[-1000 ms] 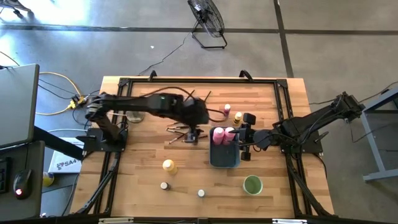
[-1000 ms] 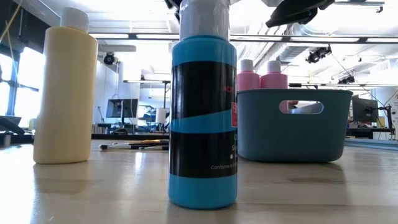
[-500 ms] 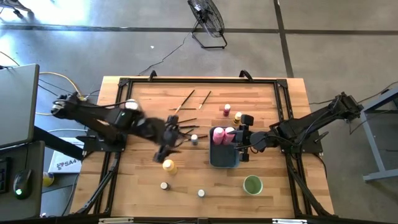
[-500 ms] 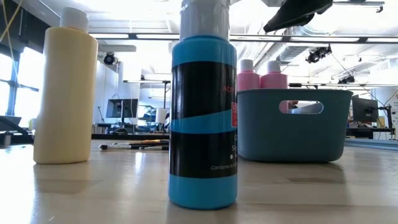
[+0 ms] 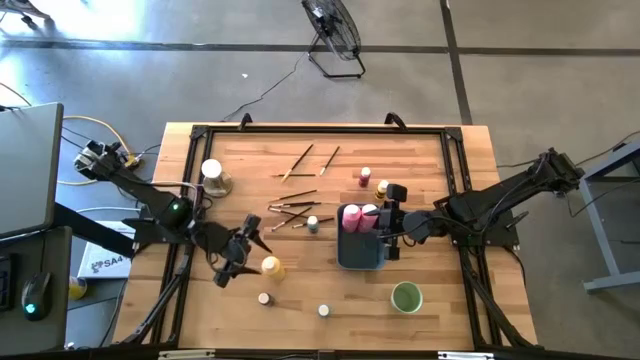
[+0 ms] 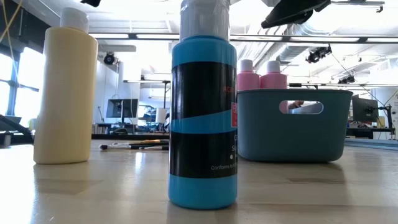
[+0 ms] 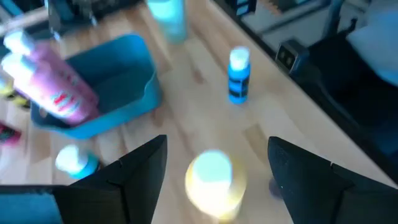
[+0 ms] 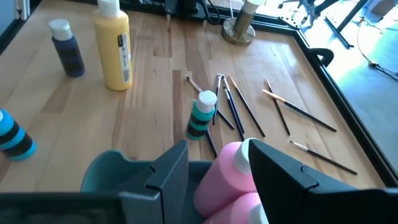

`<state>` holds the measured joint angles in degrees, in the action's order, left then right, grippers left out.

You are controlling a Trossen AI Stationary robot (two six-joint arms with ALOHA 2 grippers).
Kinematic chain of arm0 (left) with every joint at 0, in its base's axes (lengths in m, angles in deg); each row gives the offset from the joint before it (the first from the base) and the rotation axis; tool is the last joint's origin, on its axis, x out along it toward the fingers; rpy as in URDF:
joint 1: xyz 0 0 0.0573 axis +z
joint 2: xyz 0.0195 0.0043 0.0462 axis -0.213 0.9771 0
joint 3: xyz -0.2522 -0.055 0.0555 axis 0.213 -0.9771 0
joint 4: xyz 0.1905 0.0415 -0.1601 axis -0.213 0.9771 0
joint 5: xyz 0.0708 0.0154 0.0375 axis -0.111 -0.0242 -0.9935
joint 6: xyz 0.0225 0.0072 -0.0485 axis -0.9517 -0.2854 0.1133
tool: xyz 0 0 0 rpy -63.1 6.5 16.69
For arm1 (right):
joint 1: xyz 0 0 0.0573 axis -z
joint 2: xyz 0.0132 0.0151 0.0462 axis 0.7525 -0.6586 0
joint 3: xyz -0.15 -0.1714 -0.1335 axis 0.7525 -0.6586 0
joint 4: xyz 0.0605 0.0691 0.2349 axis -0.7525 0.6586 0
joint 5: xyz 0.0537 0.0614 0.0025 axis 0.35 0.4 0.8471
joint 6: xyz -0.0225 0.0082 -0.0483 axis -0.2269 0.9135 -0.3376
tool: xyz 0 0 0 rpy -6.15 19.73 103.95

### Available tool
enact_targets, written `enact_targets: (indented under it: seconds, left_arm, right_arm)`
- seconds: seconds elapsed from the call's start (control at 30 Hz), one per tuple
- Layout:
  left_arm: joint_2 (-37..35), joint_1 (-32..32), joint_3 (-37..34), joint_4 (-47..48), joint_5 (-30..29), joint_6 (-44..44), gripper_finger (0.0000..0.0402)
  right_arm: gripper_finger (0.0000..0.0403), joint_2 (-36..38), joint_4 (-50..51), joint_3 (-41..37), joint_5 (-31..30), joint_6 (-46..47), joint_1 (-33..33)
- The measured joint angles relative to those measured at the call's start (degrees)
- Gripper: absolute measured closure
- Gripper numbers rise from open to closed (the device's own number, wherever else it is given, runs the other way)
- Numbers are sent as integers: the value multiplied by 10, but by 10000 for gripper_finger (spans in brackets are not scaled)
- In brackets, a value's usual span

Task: Pick & Place Paint Supplies
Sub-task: Put the large yellow paint bottle into the blue bin

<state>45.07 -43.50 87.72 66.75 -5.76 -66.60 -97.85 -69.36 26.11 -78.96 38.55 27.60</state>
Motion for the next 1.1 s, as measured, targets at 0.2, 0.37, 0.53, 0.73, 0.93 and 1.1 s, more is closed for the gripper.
enact_targets:
  seconds: [0.2, 0.37, 0.53, 0.73, 0.93, 1.1]
  left_arm:
    - [-4, -24, -45, -62, 0, -23, 130]
    - [-4, -26, -76, -103, -23, -48, 130]
    - [-4, -26, -106, -162, -44, -77, 130]
    - [-4, -26, -113, -181, -43, -63, 130]
    - [-4, -26, -113, -181, -43, -22, 130]
    - [-4, -26, -113, -181, -54, 5, 130]
  right_arm:
    - [241, 0, -20, 0, 0, -8, 0]
    - [241, 0, -25, 0, 0, -8, 0]
    - [241, 0, -25, 0, 0, -8, 0]
    - [241, 0, -26, 0, 0, -8, 0]
    - [241, 0, -30, 0, 0, -8, 0]
    - [241, 0, -30, 0, 0, -8, 0]
